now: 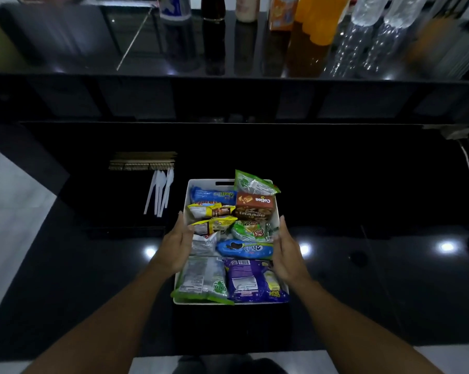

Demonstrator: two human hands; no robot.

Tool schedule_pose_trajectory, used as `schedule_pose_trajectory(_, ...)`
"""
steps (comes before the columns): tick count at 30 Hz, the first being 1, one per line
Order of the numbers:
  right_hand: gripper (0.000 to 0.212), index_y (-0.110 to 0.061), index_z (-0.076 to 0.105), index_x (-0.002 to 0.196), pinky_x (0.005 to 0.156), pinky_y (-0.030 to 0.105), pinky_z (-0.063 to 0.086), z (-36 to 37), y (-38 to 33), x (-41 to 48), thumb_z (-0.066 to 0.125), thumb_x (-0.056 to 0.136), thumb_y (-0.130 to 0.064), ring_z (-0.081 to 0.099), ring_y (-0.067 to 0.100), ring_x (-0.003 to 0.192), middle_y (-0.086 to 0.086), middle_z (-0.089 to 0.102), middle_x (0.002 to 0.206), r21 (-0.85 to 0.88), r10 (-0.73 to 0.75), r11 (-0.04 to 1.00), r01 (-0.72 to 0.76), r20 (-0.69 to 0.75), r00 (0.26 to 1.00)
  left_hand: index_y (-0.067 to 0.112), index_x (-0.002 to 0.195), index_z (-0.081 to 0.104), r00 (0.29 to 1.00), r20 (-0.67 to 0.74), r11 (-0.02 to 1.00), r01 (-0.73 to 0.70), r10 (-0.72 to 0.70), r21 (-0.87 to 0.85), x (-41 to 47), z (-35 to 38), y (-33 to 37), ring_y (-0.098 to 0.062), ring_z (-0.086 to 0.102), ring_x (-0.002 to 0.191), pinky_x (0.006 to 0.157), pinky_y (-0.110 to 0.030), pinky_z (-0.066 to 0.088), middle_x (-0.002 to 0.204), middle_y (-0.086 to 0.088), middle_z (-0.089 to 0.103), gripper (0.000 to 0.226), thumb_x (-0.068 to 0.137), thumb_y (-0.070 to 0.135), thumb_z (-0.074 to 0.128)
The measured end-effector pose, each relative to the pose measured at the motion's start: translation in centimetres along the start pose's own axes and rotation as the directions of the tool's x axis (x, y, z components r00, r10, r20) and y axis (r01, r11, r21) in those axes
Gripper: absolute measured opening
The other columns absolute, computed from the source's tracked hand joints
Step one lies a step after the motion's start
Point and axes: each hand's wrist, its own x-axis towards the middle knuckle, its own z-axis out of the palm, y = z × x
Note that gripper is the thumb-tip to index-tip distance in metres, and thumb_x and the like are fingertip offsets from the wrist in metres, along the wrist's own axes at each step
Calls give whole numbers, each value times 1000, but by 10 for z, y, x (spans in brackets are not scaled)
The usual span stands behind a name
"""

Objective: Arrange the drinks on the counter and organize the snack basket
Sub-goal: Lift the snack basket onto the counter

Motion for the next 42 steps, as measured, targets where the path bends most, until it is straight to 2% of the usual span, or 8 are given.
schedule_pose_trajectory(2, 55, -39, 11, 159, 58, 12, 53, 2, 6, 3, 31, 108, -38, 71, 1, 77, 0, 66, 105, 89, 32, 996, -31, -12, 999, 32, 155, -3, 999, 17, 998, 36, -37, 49, -1, 0, -8, 1, 49, 68, 64, -20, 41, 88, 4, 61, 64, 103, 42, 32)
schedule_pose_trajectory(8, 53, -31, 24, 158, 45, 10, 46, 6, 9, 9, 38, 108, -19, 65, -9, 61, -4, 62, 85, 145, 59, 988, -58, 3, 998, 23, 147, 35, 994, -107, 999, 29, -25, 30, 1, 11, -16, 1, 56, 58, 45, -8, 37, 72, 11, 63, 43, 104, 25, 36)
schedule_pose_trajectory(21, 57, -30, 32, 155, 39, 11, 38, 15, -41, -43, 38, 104, -4, 58, -7, 53, 1, 62, 80, 59, 64, 996, -60, -83, 994, 29, 136, 48, 997, -75, 1000, 1, -1, 7, -59, -29, -25, 14, 51, 72, 56, -3, 35, 92, 17, 59, 36, 104, 19, 36)
schedule_pose_trajectory(26, 50, -28, 42, 150, 53, 33, 52, 28, -86, -68, 39, 104, -8, 60, 12, 62, 5, 69, 102, 45, -1, 999, 8, -165, 986, 26, 126, 57, 982, -151, 993, -116, 112, -20, -93, -82, -30, 14, 56, 79, 64, 4, 34, 98, 14, 63, 30, 102, 17, 41)
schedule_pose_trajectory(29, 45, -28, 48, 145, 65, 54, 60, 28, -126, -75, 40, 105, -10, 70, 29, 82, 6, 68, 107, 79, -25, 996, 39, -169, 985, 26, 124, 59, 970, -186, 986, -163, 157, -19, -108, -120, -25, -3, 58, 96, 75, -7, 37, 108, 9, 64, 30, 101, 15, 42)
schedule_pose_trajectory(33, 48, -24, 50, 146, 54, 29, 56, 25, -188, -77, 41, 102, -5, 62, 14, 78, 4, 63, 115, 46, -63, 996, 76, -247, 967, 24, 119, 65, 941, -274, 977, -212, 196, -28, -123, -169, -5, -9, 59, 100, 79, -17, 40, 106, 9, 67, 31, 99, 11, 44)
schedule_pose_trajectory(39, 49, -20, 69, 124, 86, 46, 59, 2, -293, -84, 44, 87, 1, 64, 15, 98, 0, 73, 105, 53, -121, 988, 143, -298, 947, 18, 118, 68, 899, -360, 961, -275, 251, -18, -140, -250, 38, -17, 60, 107, 93, -35, 47, 114, 0, 69, 32, 95, 6, 49)
schedule_pose_trajectory(42, 49, -18, 74, 114, 83, 45, 59, -12, -335, -79, 43, 79, -2, 67, 19, 98, 2, 75, 103, 41, -191, 976, 213, -304, 933, 19, 113, 72, 888, -367, 943, -325, 278, -71, -146, -291, 59, -13, 63, 100, 89, -36, 48, 109, -1, 72, 31, 92, 4, 54)
